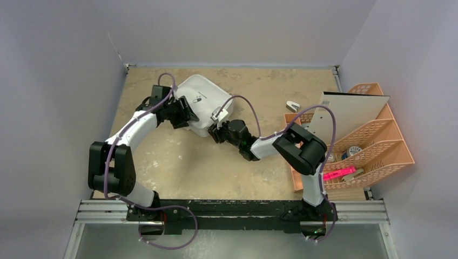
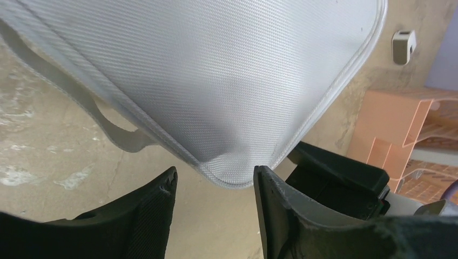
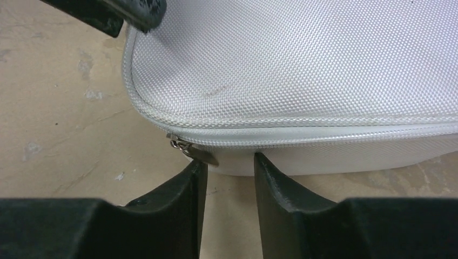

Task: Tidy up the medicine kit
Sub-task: Zip the medicine box at the center of the board.

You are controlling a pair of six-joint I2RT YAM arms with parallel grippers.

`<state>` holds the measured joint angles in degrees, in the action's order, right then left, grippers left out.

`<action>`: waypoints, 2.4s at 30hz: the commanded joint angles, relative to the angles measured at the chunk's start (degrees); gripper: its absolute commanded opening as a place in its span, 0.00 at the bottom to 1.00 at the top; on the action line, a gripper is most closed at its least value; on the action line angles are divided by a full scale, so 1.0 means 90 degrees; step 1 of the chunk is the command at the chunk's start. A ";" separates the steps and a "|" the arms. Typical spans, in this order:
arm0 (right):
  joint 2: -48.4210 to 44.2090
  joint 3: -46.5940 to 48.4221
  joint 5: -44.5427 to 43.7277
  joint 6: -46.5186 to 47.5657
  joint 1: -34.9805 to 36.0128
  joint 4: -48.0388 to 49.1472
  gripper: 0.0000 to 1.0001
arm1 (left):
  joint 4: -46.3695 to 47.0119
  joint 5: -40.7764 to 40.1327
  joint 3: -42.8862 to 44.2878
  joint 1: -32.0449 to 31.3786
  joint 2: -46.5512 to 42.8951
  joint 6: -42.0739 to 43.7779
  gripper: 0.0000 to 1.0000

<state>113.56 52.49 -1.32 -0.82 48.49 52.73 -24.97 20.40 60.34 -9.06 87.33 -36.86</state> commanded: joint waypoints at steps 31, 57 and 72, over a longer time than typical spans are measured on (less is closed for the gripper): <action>0.0673 0.0594 0.0012 -0.0052 0.0461 0.1846 0.38 | 0.1640 0.0456 -0.0452 0.0500 0.0263 -0.1365 0.00; -0.0288 -0.0638 -0.1712 -0.1054 0.0706 0.1804 0.23 | 0.2087 0.0453 -0.0786 0.0382 -0.0126 -0.2657 0.00; -0.0516 -0.0004 -0.1810 -0.0471 0.0705 0.0681 0.47 | 0.2427 0.0653 -0.0881 0.0352 -0.0172 -0.3259 0.00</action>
<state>107.77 48.60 -15.64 -10.04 54.76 59.59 -7.42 23.49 51.72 -5.45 89.06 -63.55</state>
